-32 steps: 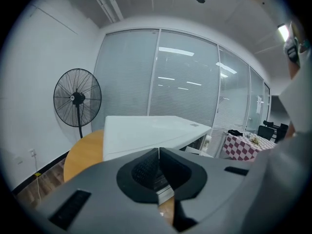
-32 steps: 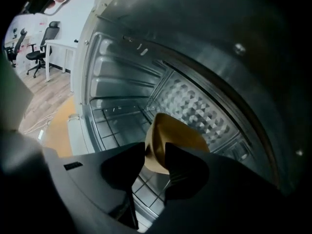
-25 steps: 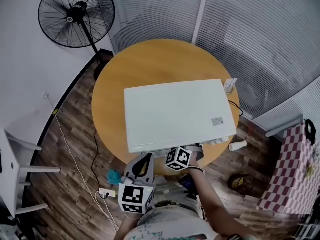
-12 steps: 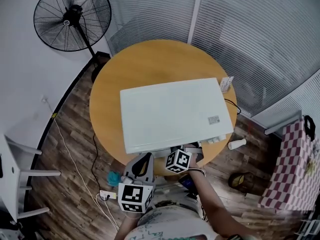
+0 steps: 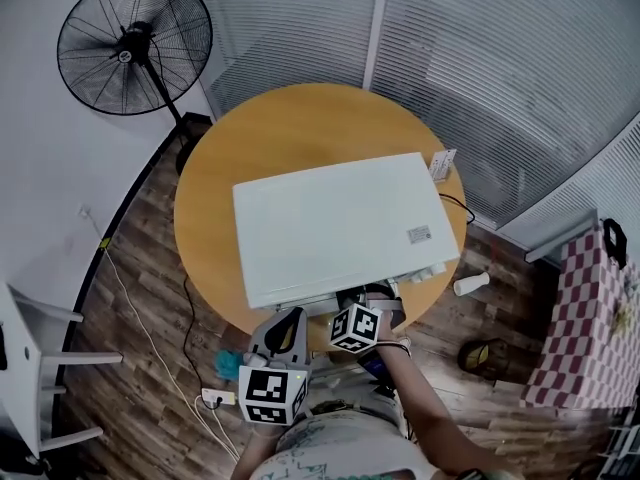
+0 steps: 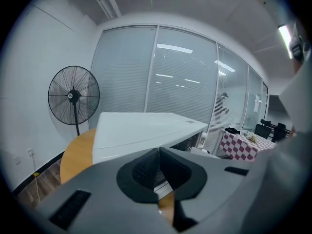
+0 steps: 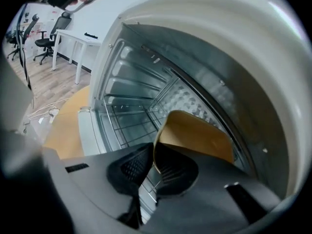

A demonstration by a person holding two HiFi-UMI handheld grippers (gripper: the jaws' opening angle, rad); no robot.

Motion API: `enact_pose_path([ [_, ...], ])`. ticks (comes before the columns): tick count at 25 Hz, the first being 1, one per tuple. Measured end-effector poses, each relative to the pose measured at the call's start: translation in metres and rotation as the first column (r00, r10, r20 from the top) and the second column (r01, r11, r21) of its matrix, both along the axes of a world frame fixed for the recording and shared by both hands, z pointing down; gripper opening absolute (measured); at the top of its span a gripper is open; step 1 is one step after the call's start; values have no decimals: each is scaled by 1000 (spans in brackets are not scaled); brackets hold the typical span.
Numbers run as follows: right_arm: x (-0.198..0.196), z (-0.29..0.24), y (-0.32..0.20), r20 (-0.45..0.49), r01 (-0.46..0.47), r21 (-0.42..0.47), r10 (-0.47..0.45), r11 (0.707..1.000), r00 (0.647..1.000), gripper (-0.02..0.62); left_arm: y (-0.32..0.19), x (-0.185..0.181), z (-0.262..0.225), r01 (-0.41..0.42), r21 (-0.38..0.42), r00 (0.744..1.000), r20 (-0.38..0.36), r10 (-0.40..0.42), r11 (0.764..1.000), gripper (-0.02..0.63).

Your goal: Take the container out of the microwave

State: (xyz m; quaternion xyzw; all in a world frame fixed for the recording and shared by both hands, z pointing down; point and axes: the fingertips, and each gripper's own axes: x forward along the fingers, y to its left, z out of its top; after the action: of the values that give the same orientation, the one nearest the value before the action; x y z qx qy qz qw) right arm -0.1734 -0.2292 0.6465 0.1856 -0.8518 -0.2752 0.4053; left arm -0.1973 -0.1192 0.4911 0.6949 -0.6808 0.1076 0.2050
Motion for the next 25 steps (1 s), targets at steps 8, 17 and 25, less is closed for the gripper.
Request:
enact_pose_path([
  [8, 8, -6, 19, 14, -35, -45, 36, 998, 999, 15, 4, 3, 4, -42, -8, 999, -7, 41, 999, 15],
  [17, 20, -6, 40, 5, -57, -78, 58, 995, 998, 15, 7, 12, 3, -91, -2, 996, -19, 91, 996, 15],
  [25, 30, -11, 50, 28, -70, -115, 74, 991, 997, 15, 10, 26, 4, -134, -2, 990, -36, 133, 991, 14],
])
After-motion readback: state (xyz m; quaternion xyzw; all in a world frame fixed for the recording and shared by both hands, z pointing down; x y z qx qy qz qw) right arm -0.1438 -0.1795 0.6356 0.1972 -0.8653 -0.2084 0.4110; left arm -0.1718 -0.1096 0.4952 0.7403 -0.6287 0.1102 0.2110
